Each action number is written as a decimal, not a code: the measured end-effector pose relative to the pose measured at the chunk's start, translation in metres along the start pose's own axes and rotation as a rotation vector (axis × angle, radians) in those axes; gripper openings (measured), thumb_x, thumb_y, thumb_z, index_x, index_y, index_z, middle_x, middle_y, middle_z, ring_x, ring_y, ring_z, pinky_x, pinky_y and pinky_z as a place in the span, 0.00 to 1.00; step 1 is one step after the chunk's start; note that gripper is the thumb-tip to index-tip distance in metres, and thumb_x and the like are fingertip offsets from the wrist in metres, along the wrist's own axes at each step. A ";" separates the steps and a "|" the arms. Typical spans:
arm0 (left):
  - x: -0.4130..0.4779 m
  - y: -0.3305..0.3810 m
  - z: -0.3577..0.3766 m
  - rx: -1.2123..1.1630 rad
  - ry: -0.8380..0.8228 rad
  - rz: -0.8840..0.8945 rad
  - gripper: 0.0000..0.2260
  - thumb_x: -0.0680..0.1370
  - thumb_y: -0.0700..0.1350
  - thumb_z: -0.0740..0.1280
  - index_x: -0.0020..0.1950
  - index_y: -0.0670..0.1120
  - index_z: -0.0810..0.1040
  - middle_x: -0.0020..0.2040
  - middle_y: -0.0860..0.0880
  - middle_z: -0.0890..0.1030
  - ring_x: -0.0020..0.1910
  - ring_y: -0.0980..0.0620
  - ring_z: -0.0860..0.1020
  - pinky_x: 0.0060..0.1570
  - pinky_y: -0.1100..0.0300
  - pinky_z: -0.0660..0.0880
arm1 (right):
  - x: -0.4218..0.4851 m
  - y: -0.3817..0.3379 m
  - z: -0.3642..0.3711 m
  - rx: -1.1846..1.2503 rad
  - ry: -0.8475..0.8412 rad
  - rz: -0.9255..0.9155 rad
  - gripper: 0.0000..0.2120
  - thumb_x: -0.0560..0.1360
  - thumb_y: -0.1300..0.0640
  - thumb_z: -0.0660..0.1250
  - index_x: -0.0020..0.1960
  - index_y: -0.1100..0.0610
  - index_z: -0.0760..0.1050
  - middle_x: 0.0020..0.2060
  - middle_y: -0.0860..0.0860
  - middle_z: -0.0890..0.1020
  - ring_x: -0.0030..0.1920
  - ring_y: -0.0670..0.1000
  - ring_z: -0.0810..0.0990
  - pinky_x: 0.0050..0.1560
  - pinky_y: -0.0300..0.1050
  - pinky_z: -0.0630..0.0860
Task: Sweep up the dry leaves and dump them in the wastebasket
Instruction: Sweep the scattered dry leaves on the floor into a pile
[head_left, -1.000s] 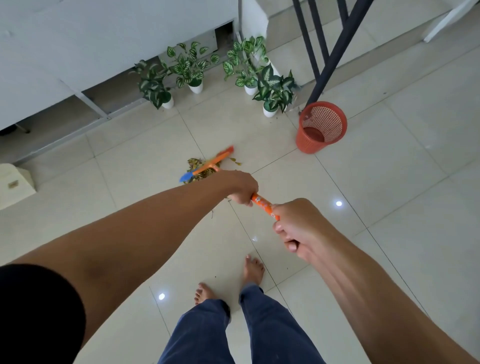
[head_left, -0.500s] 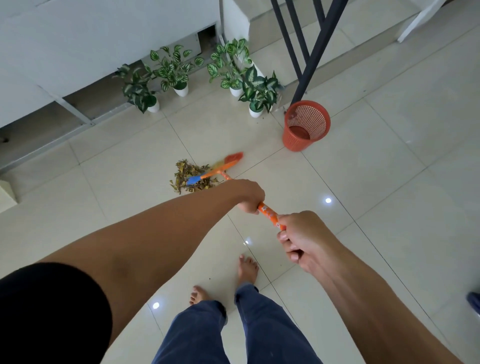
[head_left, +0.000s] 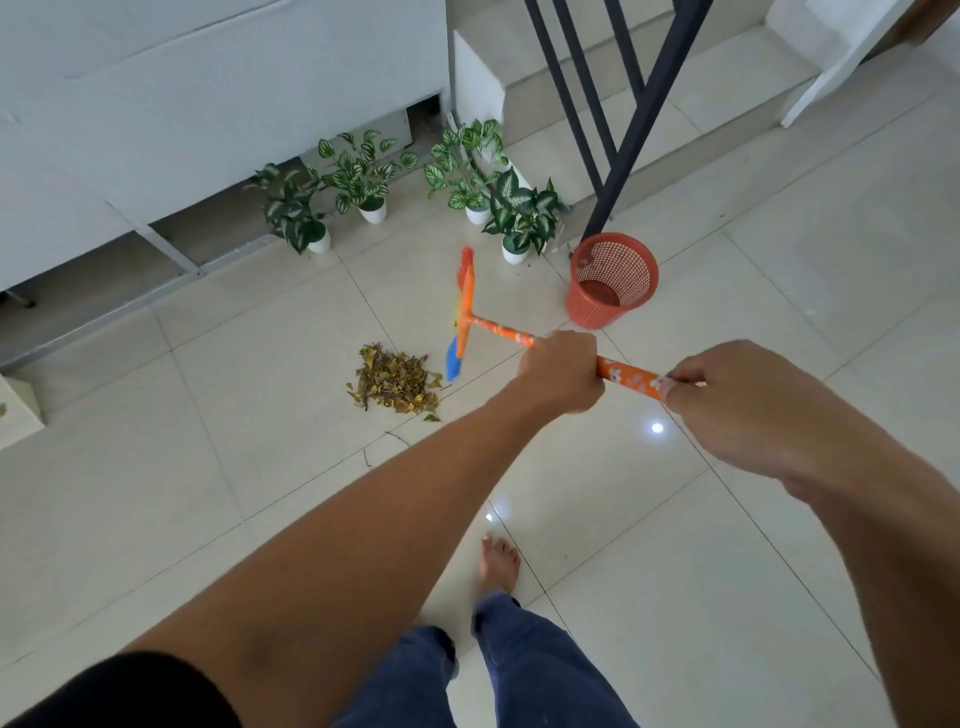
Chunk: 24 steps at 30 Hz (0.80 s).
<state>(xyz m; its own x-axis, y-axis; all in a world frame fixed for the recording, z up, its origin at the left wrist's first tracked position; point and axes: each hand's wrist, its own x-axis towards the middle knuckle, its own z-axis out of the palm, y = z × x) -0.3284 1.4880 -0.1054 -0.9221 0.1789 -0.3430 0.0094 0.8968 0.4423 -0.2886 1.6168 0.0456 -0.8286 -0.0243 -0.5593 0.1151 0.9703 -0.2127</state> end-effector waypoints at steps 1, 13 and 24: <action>-0.002 0.001 0.005 -0.063 0.023 -0.019 0.07 0.73 0.41 0.62 0.49 0.43 0.75 0.47 0.45 0.77 0.47 0.43 0.76 0.38 0.54 0.69 | 0.000 -0.005 0.000 -0.122 0.023 -0.011 0.11 0.78 0.54 0.59 0.42 0.57 0.77 0.35 0.54 0.79 0.33 0.53 0.75 0.31 0.42 0.64; -0.047 -0.052 0.064 -0.289 0.019 -0.228 0.01 0.73 0.40 0.61 0.42 0.45 0.71 0.41 0.47 0.77 0.41 0.45 0.75 0.38 0.56 0.69 | -0.001 -0.050 0.059 -0.206 -0.098 -0.061 0.12 0.78 0.56 0.60 0.37 0.55 0.64 0.33 0.51 0.71 0.33 0.50 0.68 0.28 0.42 0.62; -0.085 -0.039 0.024 -0.386 0.327 -0.366 0.11 0.79 0.51 0.61 0.45 0.44 0.74 0.44 0.46 0.79 0.42 0.44 0.77 0.41 0.51 0.74 | -0.038 -0.064 0.016 -0.405 -0.005 -0.339 0.11 0.77 0.53 0.60 0.36 0.53 0.66 0.34 0.50 0.75 0.33 0.51 0.72 0.28 0.44 0.62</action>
<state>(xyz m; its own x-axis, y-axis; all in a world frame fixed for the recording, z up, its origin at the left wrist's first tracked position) -0.2407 1.4477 -0.1135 -0.9106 -0.2998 -0.2846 -0.4133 0.6546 0.6329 -0.2559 1.5517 0.0680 -0.7799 -0.3531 -0.5168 -0.3807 0.9230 -0.0560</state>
